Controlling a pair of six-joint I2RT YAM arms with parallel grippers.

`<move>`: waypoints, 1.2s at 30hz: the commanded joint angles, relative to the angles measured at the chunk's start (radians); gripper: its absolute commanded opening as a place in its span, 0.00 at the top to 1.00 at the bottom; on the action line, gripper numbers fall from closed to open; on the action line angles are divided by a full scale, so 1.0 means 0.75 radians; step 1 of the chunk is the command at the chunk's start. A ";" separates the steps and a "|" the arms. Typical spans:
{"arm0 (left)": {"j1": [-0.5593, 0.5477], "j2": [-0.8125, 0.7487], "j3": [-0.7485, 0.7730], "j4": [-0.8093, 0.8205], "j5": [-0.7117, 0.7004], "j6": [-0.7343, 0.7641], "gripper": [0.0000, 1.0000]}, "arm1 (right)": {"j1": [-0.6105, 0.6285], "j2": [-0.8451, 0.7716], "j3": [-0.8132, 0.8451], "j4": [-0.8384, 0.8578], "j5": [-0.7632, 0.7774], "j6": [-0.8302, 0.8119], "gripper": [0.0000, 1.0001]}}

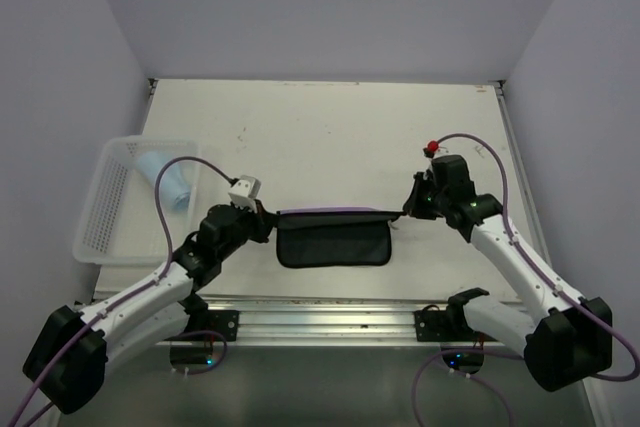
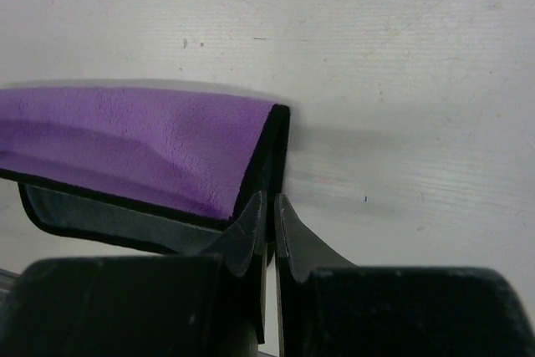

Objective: Roll the towels
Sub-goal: Fold the towel

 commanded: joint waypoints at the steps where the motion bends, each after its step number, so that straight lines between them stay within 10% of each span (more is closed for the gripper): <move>1: -0.015 -0.054 -0.034 -0.013 -0.044 -0.046 1.00 | -0.002 -0.044 -0.032 -0.026 0.015 0.024 1.00; 36: -0.064 -0.091 -0.132 -0.062 -0.013 -0.119 1.00 | 0.137 -0.061 -0.226 0.001 -0.004 0.090 1.00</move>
